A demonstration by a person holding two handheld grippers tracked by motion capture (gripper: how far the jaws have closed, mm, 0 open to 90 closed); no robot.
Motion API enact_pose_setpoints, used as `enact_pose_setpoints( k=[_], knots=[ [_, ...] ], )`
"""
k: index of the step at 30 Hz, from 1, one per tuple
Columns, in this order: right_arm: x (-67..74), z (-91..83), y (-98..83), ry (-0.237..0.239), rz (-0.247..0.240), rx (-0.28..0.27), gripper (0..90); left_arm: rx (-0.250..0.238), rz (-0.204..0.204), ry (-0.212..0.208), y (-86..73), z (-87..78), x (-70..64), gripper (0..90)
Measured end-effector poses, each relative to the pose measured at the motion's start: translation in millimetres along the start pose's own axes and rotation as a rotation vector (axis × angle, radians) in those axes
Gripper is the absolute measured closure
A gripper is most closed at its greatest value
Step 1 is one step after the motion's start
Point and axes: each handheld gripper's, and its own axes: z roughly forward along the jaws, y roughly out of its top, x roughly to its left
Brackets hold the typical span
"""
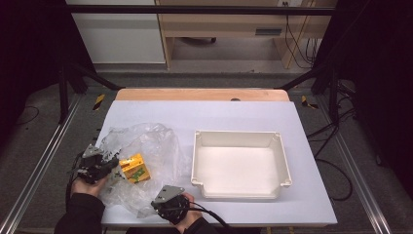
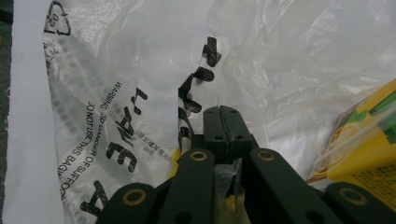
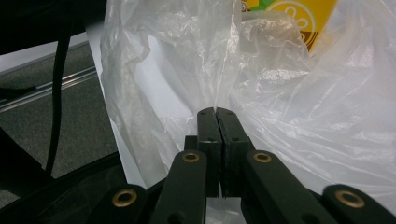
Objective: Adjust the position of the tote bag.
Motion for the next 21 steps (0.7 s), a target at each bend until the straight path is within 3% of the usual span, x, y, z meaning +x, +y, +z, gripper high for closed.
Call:
enact_pose_setpoints(
  k=[6, 16, 21],
  knots=[
    [-1.8, -5.2, 1.4, -0.005, 0.019, -0.022, 87.1, 0.000, 0.006, -0.010, -0.3, -0.5, -2.5, 89.6],
    [-3.8, -33.3, 32.6, -0.024, 0.017, -0.192, 85.0, -0.012, 0.000, -0.015, -1.5, -7.1, -3.2, 89.5],
    [0.0, -38.4, 46.1, -0.015, 0.011, -0.231, 90.0, -0.013, 0.006, -0.010, -2.1, -8.8, -5.1, 89.5]
  ],
)
